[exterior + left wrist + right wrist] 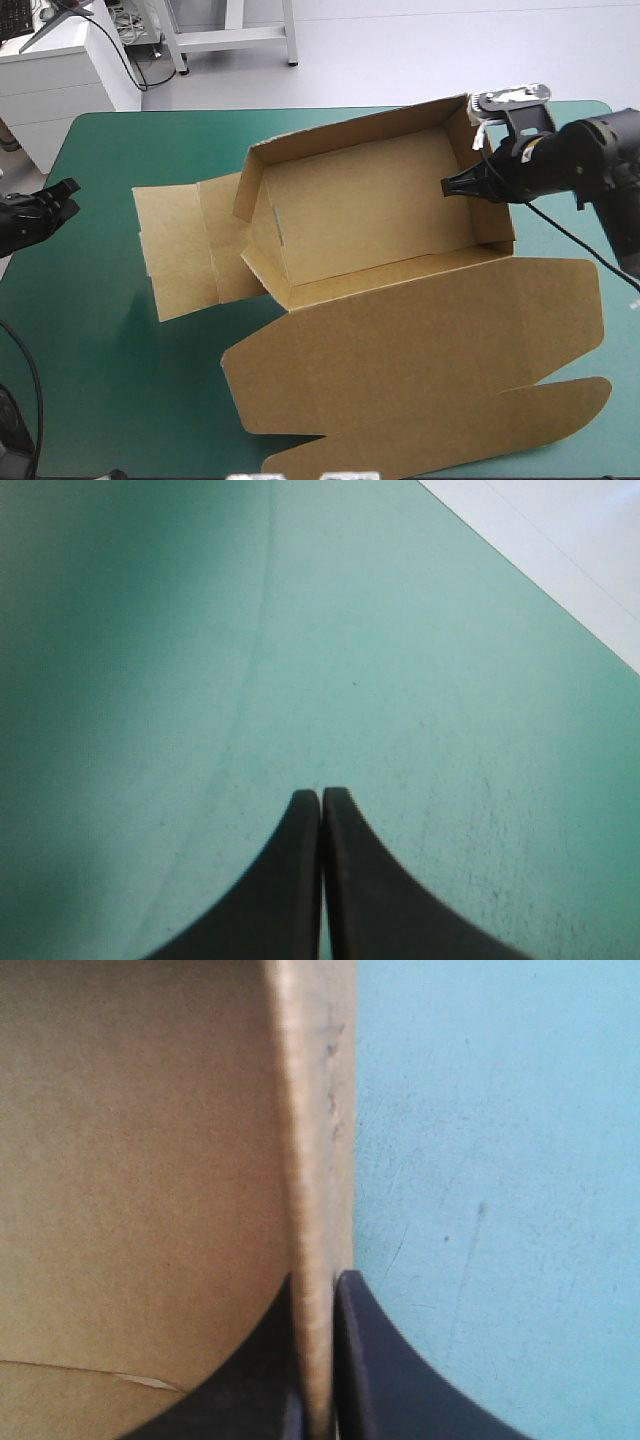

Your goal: Fold the box

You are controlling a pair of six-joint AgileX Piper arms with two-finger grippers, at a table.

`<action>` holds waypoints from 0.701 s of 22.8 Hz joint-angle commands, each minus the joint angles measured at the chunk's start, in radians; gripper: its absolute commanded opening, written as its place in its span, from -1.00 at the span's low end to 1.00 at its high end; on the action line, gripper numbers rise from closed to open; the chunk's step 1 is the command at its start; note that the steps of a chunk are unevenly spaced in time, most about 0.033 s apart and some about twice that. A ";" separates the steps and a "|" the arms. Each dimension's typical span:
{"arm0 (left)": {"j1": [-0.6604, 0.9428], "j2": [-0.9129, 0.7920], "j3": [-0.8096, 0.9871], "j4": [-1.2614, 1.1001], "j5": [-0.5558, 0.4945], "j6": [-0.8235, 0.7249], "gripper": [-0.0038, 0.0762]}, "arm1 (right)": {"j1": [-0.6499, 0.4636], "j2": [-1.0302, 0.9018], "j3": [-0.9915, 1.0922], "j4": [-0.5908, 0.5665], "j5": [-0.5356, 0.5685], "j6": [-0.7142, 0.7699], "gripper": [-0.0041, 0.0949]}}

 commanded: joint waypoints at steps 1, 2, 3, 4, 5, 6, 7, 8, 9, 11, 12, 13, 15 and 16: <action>0.004 -0.038 -0.025 -0.040 0.023 0.000 -0.92 | -0.005 -0.082 -0.027 0.014 0.003 -0.003 -0.92; 0.004 -0.038 -0.025 -0.040 0.033 0.000 -0.92 | -0.005 -0.087 -0.027 0.014 0.003 -0.003 -0.92; 0.004 -0.038 -0.025 -0.040 0.038 0.000 -0.92 | -0.005 -0.091 -0.027 0.014 0.003 0.000 -0.92; 0.004 -0.038 -0.025 -0.040 0.044 0.000 -0.91 | -0.005 -0.093 -0.027 0.014 0.003 0.004 -0.92; 0.004 -0.038 -0.025 -0.040 0.048 0.000 -0.89 | -0.005 -0.092 -0.027 0.014 0.003 0.008 -0.92; 0.004 -0.038 -0.025 -0.040 0.056 0.000 -0.84 | -0.005 -0.092 -0.027 0.020 0.003 0.012 -0.92; 0.004 -0.038 -0.025 -0.038 0.061 0.000 -0.76 | -0.005 -0.092 -0.027 0.030 0.003 0.013 -0.92; 0.004 -0.038 -0.025 -0.030 0.073 0.004 -0.55 | -0.005 -0.092 -0.027 0.062 0.001 0.015 -0.92; 0.004 -0.038 -0.025 -0.030 0.079 0.006 -0.40 | -0.005 -0.092 -0.027 0.074 -0.008 0.015 -0.92; 0.004 -0.038 -0.025 -0.021 0.083 0.006 0.14 | -0.005 -0.092 -0.027 0.105 -0.023 0.015 -0.92; 0.004 -0.038 -0.025 -0.014 0.086 0.006 0.45 | -0.005 -0.092 -0.027 0.119 -0.023 0.015 -0.92; 0.004 -0.038 -0.025 -0.014 0.090 0.006 0.56 | -0.005 -0.092 -0.027 0.119 -0.025 0.015 -0.92; 0.004 -0.038 -0.025 -0.016 0.104 0.006 0.62 | -0.005 -0.089 -0.027 0.119 -0.034 0.015 -0.92; -0.009 -0.038 -0.025 -0.032 0.125 0.006 0.61 | -0.005 -0.082 -0.027 0.119 -0.036 0.011 -0.92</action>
